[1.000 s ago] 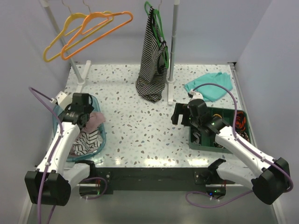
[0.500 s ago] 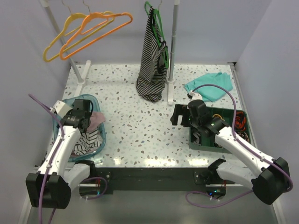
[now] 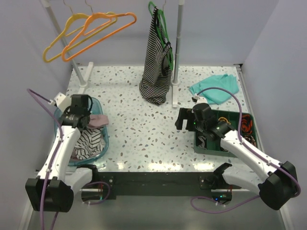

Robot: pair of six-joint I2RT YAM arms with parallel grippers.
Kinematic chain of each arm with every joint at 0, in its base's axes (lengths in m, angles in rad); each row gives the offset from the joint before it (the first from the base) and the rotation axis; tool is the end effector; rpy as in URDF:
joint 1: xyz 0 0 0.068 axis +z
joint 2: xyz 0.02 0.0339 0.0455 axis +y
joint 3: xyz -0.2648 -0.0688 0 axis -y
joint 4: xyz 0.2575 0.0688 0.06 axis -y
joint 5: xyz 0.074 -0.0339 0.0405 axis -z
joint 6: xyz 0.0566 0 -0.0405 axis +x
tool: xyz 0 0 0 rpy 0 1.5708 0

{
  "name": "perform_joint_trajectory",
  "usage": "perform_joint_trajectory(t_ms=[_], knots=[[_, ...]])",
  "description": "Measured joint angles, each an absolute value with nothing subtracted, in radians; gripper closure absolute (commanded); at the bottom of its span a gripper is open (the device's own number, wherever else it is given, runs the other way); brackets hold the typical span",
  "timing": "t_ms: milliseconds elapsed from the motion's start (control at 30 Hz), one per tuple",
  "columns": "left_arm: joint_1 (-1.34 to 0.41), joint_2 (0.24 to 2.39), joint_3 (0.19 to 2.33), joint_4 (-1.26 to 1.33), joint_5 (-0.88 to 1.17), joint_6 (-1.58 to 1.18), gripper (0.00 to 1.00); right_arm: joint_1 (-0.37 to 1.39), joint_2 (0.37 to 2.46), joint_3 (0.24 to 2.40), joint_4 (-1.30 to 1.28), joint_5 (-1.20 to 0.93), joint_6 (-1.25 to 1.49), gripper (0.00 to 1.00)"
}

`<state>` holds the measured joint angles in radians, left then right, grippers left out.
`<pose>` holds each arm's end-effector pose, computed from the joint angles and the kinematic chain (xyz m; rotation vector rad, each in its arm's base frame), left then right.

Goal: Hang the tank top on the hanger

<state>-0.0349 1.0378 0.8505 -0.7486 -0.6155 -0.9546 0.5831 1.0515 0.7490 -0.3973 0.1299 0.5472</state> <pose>0.2219 0.0250 0.2558 -1.2318 1.9478 0.2836 0.2142 0.1325 0.2401 0.0283 2.3036 0.4473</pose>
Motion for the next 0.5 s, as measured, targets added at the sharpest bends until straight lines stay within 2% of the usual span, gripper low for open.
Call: perform_joint_trajectory(t_ms=[233,500], knots=[[-0.034,0.859,1.073,-0.598,-0.458,-0.684,1.00,0.583,1.054,0.814,-0.405,0.133,0.536,0.02],[-0.046,0.968,1.401,-0.464,-0.109,-0.535,1.00,0.583,1.054,0.875,-0.405,0.140,0.524,0.02]])
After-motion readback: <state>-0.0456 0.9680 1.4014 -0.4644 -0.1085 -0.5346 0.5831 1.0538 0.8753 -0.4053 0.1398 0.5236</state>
